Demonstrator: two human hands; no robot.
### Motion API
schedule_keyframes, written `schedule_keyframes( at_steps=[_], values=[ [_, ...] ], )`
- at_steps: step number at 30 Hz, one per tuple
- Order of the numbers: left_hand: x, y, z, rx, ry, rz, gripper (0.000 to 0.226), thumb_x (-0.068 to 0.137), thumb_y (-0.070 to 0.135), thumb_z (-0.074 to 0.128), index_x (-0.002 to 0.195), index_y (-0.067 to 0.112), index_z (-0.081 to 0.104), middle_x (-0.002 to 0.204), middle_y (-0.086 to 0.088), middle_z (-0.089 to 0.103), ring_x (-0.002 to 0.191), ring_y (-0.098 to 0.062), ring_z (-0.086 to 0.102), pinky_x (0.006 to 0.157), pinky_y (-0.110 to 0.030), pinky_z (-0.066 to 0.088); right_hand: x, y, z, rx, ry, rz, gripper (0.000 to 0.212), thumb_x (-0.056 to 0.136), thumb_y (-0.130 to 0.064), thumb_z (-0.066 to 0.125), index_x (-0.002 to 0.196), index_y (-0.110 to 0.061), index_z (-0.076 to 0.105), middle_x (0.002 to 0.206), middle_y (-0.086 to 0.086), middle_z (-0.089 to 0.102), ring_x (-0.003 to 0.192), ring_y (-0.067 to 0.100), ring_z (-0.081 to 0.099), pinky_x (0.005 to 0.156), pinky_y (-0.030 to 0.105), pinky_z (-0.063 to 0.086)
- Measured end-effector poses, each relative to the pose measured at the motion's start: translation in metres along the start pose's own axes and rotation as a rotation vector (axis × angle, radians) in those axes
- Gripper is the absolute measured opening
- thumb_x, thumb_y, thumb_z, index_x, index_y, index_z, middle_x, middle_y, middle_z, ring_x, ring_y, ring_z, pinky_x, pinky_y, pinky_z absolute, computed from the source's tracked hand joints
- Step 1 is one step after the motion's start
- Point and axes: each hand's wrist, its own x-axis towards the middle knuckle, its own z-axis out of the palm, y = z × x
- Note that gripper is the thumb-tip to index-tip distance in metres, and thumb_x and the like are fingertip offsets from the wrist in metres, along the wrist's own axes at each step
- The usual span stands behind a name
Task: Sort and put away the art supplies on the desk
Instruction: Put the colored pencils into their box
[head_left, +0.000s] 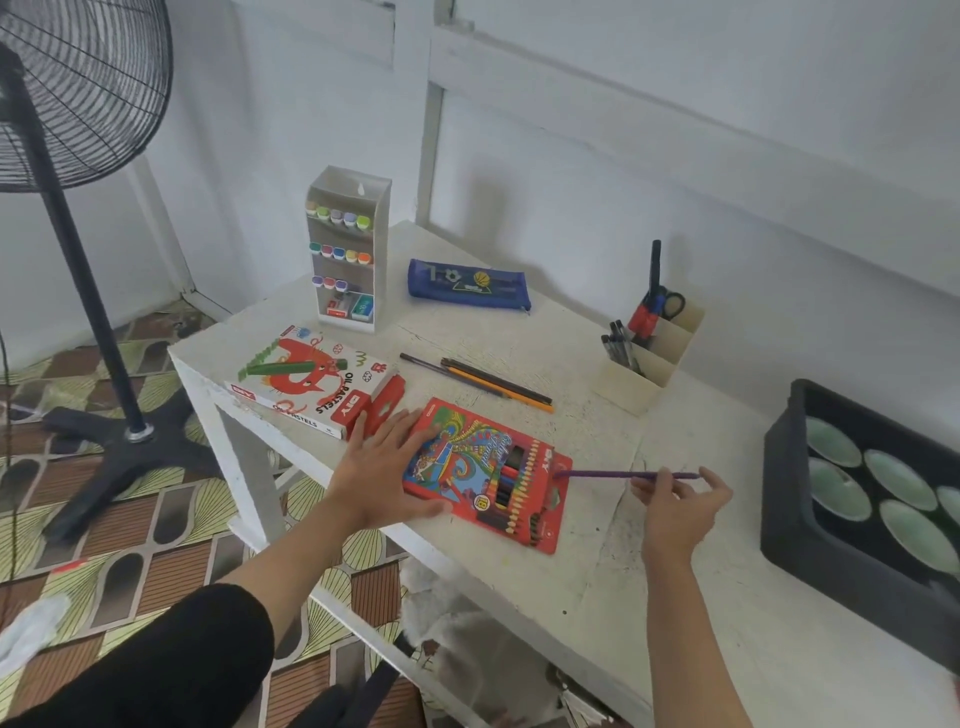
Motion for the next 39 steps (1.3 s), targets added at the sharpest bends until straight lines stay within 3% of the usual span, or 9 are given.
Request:
schedule_keyframes(
  at_steps=[4,9,14,20,24,26,30,36,39],
  values=[
    [0.0,0.0,-0.001,0.005,-0.021,-0.01,0.117,0.049,0.101,0.006,0.147,0.038,0.019,0.158,0.007,0.013,0.147,-0.013,0.004,0.115,-0.051,-0.014,-0.013,0.013,0.009,0.066,0.01,0.053,0.033,0.092,-0.001,0.056,0.116,-0.014,0.037,0.077,0.009,0.063,0.06,0.018,0.066,0.056,0.016,0.055],
    [0.001,0.0,-0.001,0.025,-0.039,-0.012,0.12,0.047,0.101,0.001,0.148,0.038,0.016,0.158,0.006,0.011,0.147,-0.014,0.004,0.115,-0.05,-0.015,-0.018,0.027,0.01,-0.093,-0.093,0.002,0.011,0.085,0.005,0.062,0.096,0.003,0.062,0.082,0.016,0.067,0.053,0.001,0.064,0.059,0.011,0.053],
    [0.001,-0.001,0.0,0.026,-0.029,-0.013,0.117,0.049,0.1,0.006,0.147,0.039,0.017,0.158,0.006,0.012,0.146,-0.014,0.007,0.114,-0.048,-0.016,-0.023,0.028,0.009,-0.381,-0.269,-0.14,0.011,0.08,-0.004,0.071,0.081,-0.014,0.07,0.085,0.005,0.067,0.076,0.013,0.06,0.079,0.03,0.051],
    [0.002,0.0,-0.002,0.051,-0.057,-0.021,0.119,0.046,0.101,0.001,0.147,0.039,0.013,0.159,0.007,0.006,0.147,-0.013,-0.002,0.114,-0.051,-0.016,-0.024,0.03,0.034,-0.65,-0.473,-0.257,0.005,0.079,-0.019,0.074,0.083,-0.021,0.074,0.093,-0.006,0.053,0.096,0.013,0.046,0.066,0.023,0.037],
    [0.003,0.001,-0.002,0.069,-0.047,-0.022,0.119,0.048,0.1,0.0,0.149,0.038,0.012,0.16,0.005,0.003,0.147,-0.014,-0.009,0.113,-0.05,-0.02,-0.022,0.029,0.049,-0.675,-0.508,-0.254,0.011,0.079,-0.016,0.074,0.077,-0.026,0.071,0.094,-0.005,0.05,0.101,0.015,0.045,0.075,0.027,0.04],
    [0.002,0.001,-0.001,0.084,-0.035,-0.022,0.118,0.05,0.1,0.0,0.149,0.037,0.013,0.16,0.005,0.003,0.147,-0.014,-0.009,0.113,-0.049,-0.02,-0.018,0.027,0.05,-0.697,-0.552,-0.232,0.013,0.078,-0.02,0.075,0.075,-0.03,0.068,0.092,-0.006,0.051,0.099,0.017,0.052,0.076,0.031,0.046],
    [0.002,0.0,0.002,0.068,-0.005,-0.024,0.112,0.056,0.098,0.009,0.149,0.037,0.017,0.16,0.004,0.008,0.145,-0.013,-0.008,0.113,-0.046,-0.02,0.005,0.013,0.05,-0.687,-0.698,-0.19,0.008,0.076,-0.015,0.077,0.084,-0.014,0.076,0.084,-0.005,0.061,0.086,0.013,0.058,0.078,0.029,0.047],
    [0.002,0.0,0.002,0.058,-0.043,-0.035,0.105,0.063,0.096,0.02,0.15,0.039,0.012,0.16,0.005,0.004,0.145,-0.013,-0.009,0.112,-0.042,-0.023,0.037,-0.007,0.085,-0.646,-0.813,-0.392,0.003,0.082,-0.019,0.071,0.084,-0.02,0.073,0.087,-0.003,0.069,0.085,0.012,0.062,0.066,0.018,0.041],
    [0.002,0.001,-0.001,0.065,-0.061,-0.037,0.102,0.065,0.093,0.021,0.151,0.038,0.012,0.159,0.007,-0.001,0.145,-0.014,-0.011,0.112,-0.041,-0.025,0.035,-0.012,0.126,-0.699,-0.942,-0.503,0.006,0.085,-0.021,0.068,0.09,-0.022,0.071,0.094,-0.004,0.065,0.087,0.012,0.059,0.072,0.025,0.046]
  ],
)
